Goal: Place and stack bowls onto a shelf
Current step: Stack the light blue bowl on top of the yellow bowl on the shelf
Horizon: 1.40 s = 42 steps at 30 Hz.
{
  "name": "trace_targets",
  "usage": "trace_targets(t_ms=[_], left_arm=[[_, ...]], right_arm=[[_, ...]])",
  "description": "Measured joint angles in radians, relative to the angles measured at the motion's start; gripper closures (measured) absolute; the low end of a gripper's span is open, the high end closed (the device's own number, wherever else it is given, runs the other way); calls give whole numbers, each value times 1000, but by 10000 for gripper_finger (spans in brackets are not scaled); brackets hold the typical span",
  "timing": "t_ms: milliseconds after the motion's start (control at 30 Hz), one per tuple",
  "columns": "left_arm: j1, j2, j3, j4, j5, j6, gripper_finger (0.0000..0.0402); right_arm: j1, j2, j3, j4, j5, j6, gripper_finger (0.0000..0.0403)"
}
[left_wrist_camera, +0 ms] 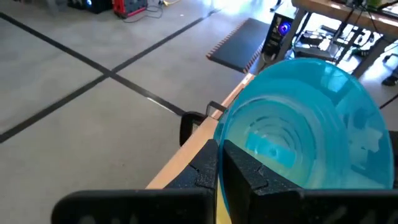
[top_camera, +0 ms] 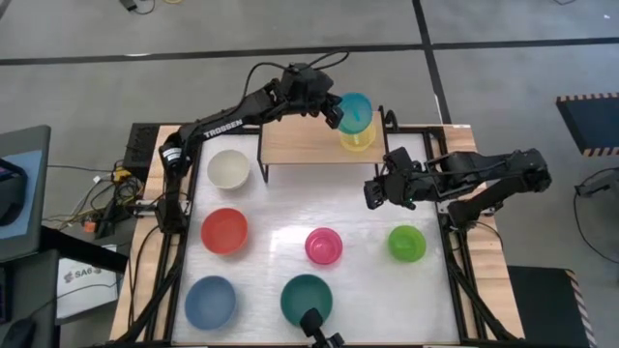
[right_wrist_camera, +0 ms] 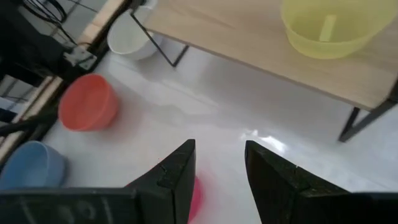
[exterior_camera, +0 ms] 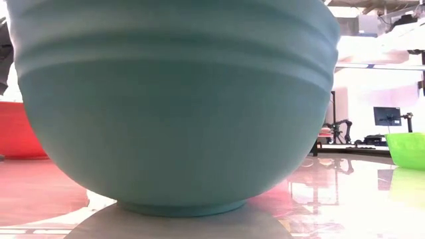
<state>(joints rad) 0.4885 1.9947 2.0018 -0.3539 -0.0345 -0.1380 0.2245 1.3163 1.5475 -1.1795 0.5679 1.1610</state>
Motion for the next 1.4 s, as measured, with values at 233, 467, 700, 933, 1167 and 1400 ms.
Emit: trace_targets(t_ms=[233, 467, 700, 933, 1167, 1400], left_arm=[[-18, 6, -1, -58, -8, 21, 402], [-13, 5, -6, -72, -15, 40, 402], [-13, 4, -8, -88, -24, 74, 402], [-8, 4, -8, -197, -17, 129, 402], [-10, 4, -8, -236, 5, 141, 402], [-8, 2, 41, -225, -10, 134, 402]], right_arm=[[13, 0, 0, 23, 5, -2, 239], [60, 0, 0, 76, -13, 2, 239], [77, 0, 0, 74, -15, 0, 239], [54, 0, 0, 55, -21, -11, 239], [14, 0, 0, 35, -44, -33, 239], [2, 0, 0, 23, -51, -48, 239]])
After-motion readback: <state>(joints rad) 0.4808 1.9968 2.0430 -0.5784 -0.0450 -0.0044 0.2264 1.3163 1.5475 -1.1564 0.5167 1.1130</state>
